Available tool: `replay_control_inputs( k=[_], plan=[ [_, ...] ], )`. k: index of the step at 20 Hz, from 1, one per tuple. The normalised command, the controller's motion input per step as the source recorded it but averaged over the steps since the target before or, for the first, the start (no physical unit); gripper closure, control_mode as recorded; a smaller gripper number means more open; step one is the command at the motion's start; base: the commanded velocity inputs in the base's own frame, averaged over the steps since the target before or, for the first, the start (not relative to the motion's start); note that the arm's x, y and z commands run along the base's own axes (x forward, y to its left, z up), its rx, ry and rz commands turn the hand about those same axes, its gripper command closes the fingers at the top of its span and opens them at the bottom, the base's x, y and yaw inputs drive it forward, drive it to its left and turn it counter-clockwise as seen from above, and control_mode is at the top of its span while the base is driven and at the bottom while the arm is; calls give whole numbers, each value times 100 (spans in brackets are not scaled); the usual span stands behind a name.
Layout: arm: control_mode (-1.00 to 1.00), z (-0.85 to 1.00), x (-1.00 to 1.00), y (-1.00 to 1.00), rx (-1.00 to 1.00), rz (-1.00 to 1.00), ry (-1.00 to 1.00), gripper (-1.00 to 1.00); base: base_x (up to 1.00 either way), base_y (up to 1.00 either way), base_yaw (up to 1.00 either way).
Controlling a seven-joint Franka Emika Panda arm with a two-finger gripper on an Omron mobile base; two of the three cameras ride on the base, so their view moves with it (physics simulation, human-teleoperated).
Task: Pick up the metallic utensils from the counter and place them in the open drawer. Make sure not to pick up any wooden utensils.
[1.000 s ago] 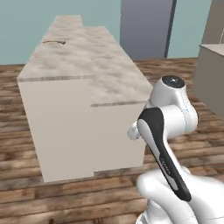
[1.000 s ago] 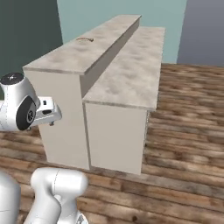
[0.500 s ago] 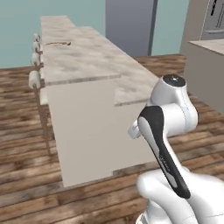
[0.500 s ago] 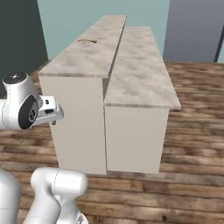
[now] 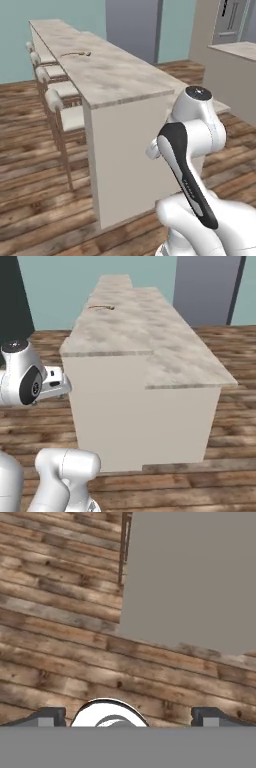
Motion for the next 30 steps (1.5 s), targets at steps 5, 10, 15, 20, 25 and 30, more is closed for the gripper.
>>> replay_control_inputs(
  k=[5,10,15,20,25,30],
  plan=[
    [100,0,0,0,0,0,0,-100,63,100,-42],
    [100,0,0,0,0,0,0,-100,34,100,-44],
    [100,0,0,0,0,0,0,-100,23,100,-50],
    [100,0,0,0,0,0,0,-100,17,100,-50],
    [100,0,0,0,0,0,0,-100,18,100,-51],
    [100,0,0,0,0,0,0,-100,29,100,-55]
  ],
)
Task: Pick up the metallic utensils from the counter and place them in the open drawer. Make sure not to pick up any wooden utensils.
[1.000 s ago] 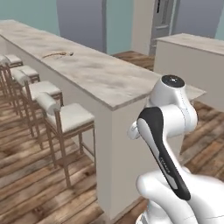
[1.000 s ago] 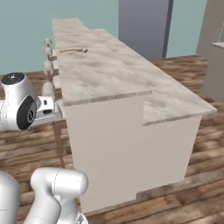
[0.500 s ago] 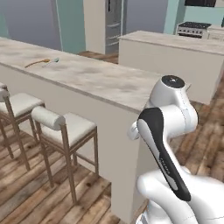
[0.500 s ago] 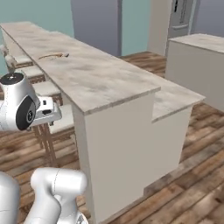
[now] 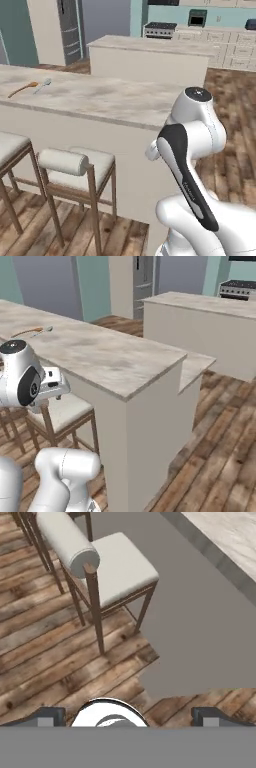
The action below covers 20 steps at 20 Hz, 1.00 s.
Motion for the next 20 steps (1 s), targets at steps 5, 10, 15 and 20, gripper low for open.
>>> replay_control_inputs(
  k=[5,10,15,20],
  plan=[
    [100,0,0,0,0,0,0,-100,17,100,-52],
    [100,0,0,0,0,0,0,-100,7,100,-52],
    [100,0,0,0,0,0,0,-100,-1,100,-49],
    [100,0,0,0,0,0,0,-100,-2,100,-40]
  ],
)
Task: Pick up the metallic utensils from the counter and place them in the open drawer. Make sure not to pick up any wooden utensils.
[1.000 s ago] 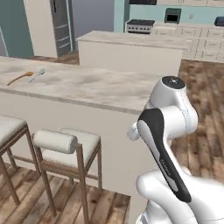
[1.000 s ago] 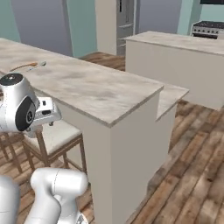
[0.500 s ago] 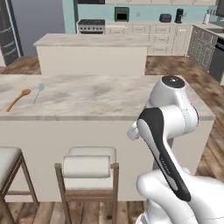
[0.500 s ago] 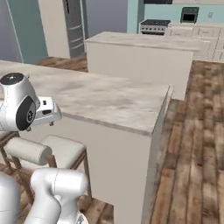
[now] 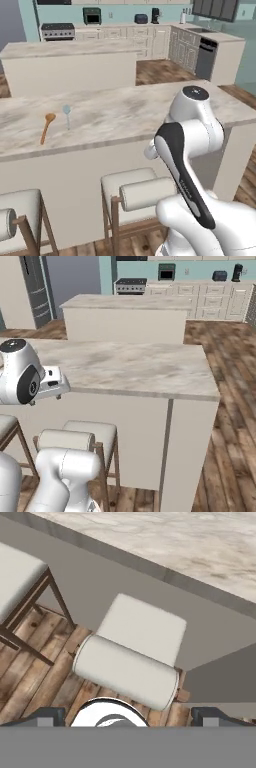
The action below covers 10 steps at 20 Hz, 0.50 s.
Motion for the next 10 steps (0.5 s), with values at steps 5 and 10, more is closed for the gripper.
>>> replay_control_inputs(
  k=[5,10],
  plan=[
    [100,0,0,0,0,0,0,-100,0,45,-14],
    [100,0,0,0,0,0,0,-100,-26,6,2]
  ],
)
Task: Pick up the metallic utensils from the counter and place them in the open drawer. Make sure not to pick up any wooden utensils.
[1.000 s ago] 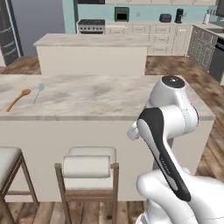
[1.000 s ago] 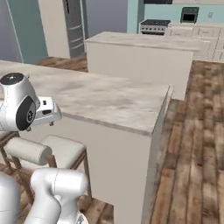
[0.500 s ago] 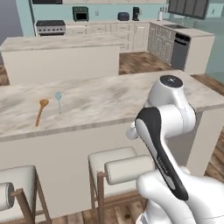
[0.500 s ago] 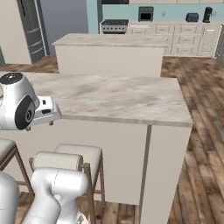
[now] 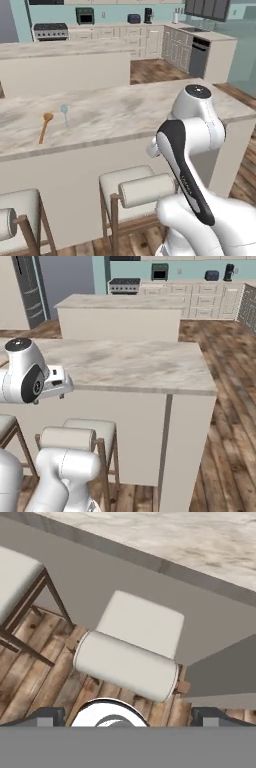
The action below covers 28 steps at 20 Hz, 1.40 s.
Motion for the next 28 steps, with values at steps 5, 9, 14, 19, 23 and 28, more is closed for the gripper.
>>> replay_control_inputs(
  k=[5,9,14,19,23,28],
  plan=[
    [100,0,0,0,0,0,0,-100,-89,11,17],
    [100,0,0,0,0,0,0,-100,-21,34,9],
    [100,0,0,0,0,0,0,-100,51,93,-11],
    [100,0,0,0,0,0,0,-100,51,99,-21],
    [100,0,0,0,0,0,0,-100,92,43,-2],
    [100,0,0,0,0,0,0,-100,43,0,0]
  ],
)
